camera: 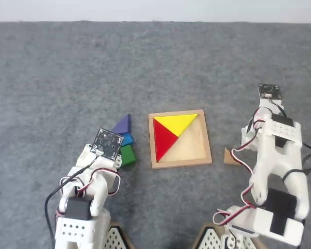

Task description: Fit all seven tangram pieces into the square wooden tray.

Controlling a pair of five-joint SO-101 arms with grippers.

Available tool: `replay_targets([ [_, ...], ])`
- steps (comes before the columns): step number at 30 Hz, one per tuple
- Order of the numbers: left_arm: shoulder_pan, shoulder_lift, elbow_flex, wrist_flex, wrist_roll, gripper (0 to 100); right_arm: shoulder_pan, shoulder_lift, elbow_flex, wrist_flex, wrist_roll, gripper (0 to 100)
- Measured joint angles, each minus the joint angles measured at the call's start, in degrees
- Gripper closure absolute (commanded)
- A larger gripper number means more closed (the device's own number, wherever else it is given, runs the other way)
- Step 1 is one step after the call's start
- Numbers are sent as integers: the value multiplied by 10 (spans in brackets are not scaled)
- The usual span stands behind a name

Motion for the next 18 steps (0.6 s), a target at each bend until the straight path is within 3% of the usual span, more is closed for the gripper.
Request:
replay_targets([
  [9, 0, 0, 0, 0, 0, 949, 49, 95, -19, -48, 36, 757],
  [18, 1, 0, 0, 0, 0, 949, 88, 147, -72, -24, 72, 757],
])
